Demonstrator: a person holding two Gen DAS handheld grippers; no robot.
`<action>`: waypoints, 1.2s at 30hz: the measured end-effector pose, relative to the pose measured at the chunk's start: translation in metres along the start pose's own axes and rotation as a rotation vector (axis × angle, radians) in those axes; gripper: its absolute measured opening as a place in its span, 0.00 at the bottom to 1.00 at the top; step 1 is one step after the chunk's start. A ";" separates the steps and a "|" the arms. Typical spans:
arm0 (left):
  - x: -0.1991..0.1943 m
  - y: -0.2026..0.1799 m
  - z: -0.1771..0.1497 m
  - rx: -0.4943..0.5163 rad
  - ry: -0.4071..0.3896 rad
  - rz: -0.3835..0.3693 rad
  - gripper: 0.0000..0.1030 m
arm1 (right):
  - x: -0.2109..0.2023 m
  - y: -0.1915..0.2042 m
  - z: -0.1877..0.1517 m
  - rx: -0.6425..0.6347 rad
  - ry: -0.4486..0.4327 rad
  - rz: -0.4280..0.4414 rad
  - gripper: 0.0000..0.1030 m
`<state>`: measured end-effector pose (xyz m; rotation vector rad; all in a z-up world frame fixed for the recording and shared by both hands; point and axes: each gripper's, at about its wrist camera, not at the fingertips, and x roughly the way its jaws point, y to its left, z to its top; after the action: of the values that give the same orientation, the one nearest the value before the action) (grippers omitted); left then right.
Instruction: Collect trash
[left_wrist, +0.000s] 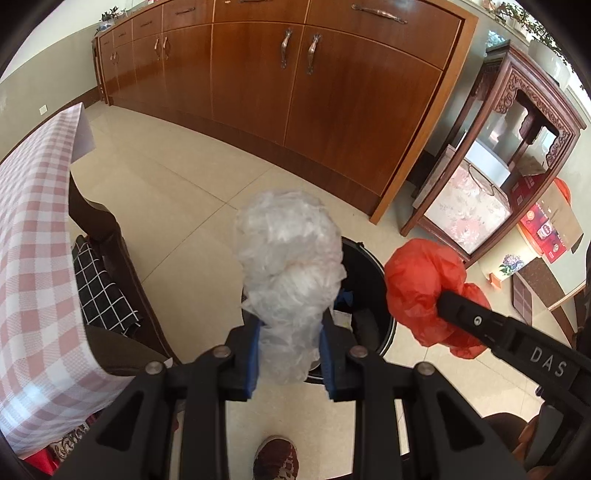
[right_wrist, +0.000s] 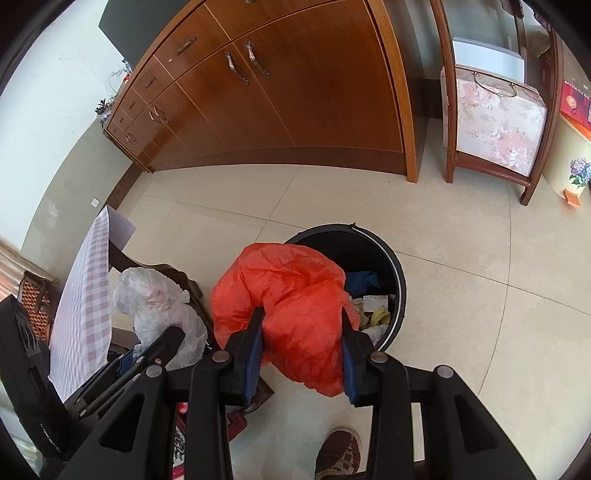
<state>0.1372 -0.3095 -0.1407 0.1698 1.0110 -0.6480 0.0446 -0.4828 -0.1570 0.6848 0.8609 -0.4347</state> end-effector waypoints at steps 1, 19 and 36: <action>0.003 0.000 0.000 -0.001 0.008 0.001 0.28 | 0.005 -0.003 0.002 0.010 0.010 -0.004 0.37; 0.058 -0.008 0.011 -0.024 0.134 -0.014 0.56 | 0.089 -0.026 0.042 0.051 0.157 -0.101 0.46; -0.028 -0.005 0.024 0.025 -0.062 0.058 0.67 | 0.024 -0.017 0.054 -0.003 0.027 -0.130 0.58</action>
<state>0.1419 -0.3115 -0.1040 0.1996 0.9351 -0.6094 0.0775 -0.5349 -0.1576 0.6356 0.9352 -0.5417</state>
